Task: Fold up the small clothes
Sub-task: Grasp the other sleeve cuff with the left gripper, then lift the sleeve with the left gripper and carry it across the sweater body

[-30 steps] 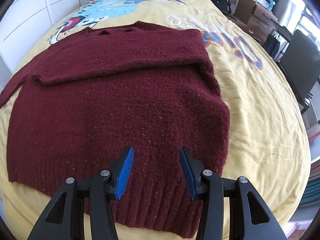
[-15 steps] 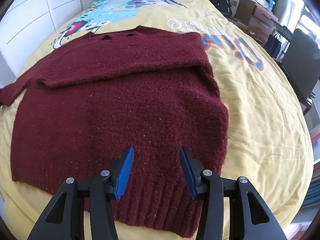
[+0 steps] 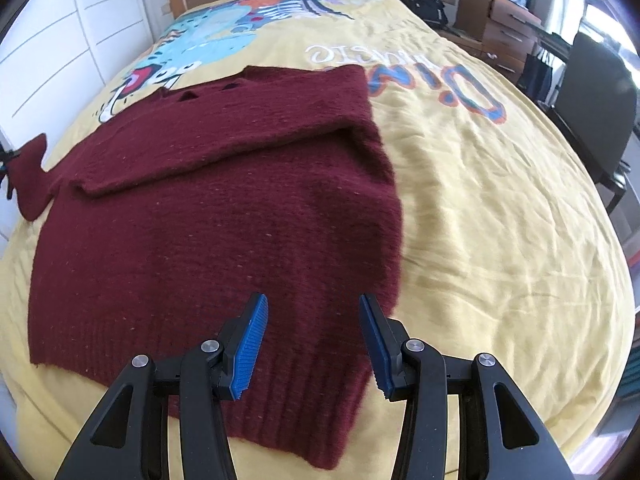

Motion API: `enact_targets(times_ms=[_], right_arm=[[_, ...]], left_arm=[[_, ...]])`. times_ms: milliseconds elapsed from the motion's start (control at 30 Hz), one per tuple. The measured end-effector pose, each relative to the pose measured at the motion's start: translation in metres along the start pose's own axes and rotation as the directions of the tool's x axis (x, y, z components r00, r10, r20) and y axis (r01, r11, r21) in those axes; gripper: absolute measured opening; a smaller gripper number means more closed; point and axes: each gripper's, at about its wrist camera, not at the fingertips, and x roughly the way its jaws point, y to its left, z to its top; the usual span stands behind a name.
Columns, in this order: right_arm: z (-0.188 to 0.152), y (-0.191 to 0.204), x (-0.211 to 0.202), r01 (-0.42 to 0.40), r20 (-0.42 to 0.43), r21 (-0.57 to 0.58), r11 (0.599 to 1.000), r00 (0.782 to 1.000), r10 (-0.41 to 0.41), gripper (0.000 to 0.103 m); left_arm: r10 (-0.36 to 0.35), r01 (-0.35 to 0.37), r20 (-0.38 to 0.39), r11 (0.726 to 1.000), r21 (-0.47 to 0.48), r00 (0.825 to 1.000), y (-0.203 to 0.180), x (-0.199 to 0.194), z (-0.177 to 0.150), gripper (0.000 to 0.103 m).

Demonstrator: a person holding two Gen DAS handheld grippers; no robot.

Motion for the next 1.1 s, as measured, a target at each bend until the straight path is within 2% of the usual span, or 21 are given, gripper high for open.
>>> enact_targets(times_ms=[300,600,700,867,1100], right_arm=[[-0.011,-0.035,-0.007,-0.017,0.017,0.046,0.999,1.0,0.017,0.049],[-0.025,-0.068,-0.007,-0.026,0.013,0.102,0.994,1.0,0.024,0.049],[-0.028,-0.075,-0.005,-0.028,0.01,0.115,0.993,1.0,0.027,0.049],[-0.034,-0.088,-0.007,-0.029,0.01,0.132,0.991,1.0,0.028,0.049],[-0.039,-0.099,-0.01,-0.03,0.014,0.155,0.987,1.0,0.028,0.049]], left_arm=[[-0.065,0.073,-0.097,0.994,0.08,0.993,-0.096,0.051,-0.052,0.011],[-0.045,0.09,-0.203,0.973,0.214,0.978,-0.169,0.091,-0.122,0.011],[-0.021,0.088,-0.237,0.957,0.275,0.971,-0.193,0.103,-0.153,0.011],[0.02,0.091,-0.269,0.915,0.393,0.963,-0.23,0.116,-0.21,0.011],[0.06,0.105,-0.311,0.867,0.488,0.949,-0.258,0.132,-0.274,0.011]])
